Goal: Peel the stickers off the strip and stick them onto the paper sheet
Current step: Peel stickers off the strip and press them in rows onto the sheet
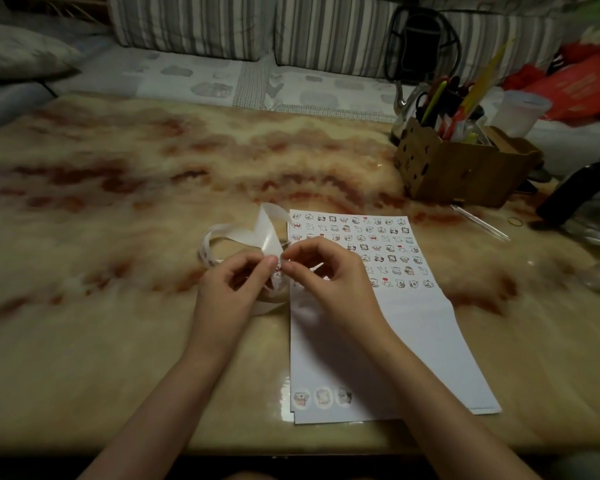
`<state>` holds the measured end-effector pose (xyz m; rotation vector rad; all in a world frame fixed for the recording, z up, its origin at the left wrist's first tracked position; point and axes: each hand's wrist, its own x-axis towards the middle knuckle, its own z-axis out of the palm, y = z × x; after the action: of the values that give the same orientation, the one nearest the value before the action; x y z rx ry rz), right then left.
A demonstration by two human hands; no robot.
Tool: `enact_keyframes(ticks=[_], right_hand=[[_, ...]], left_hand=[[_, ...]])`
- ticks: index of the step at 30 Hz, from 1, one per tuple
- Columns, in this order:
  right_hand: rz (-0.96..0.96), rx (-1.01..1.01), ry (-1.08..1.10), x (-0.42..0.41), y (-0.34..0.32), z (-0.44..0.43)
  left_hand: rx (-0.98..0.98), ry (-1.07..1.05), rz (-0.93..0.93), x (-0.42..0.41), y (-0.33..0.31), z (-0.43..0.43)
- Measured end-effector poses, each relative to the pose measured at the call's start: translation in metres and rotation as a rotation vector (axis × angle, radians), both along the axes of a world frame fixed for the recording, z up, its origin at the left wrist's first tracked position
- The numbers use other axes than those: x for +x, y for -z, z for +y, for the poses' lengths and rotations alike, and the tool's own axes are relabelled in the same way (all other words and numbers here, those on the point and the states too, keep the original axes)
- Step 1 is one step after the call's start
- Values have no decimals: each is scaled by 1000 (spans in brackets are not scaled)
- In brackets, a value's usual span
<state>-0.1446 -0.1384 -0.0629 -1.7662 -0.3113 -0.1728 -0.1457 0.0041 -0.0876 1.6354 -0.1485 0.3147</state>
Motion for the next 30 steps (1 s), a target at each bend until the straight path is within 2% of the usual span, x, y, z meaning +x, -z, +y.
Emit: enact_keyframes(ticks=[16, 22, 24, 27, 30], right_hand=[[-208, -305, 79, -6, 9, -2], [-140, -218, 3, -9, 5, -10], [-104, -154, -7, -10, 3, -12], [71, -20, -7, -7, -2, -20], [237, 16, 47, -2, -7, -31]], left_hand=[[10, 8, 20, 0, 1, 1], [-57, 1, 87, 2, 1, 2], [-23, -18, 76, 3, 2, 3], [67, -34, 54, 1, 3, 2], [123, -51, 57, 0, 4, 2]])
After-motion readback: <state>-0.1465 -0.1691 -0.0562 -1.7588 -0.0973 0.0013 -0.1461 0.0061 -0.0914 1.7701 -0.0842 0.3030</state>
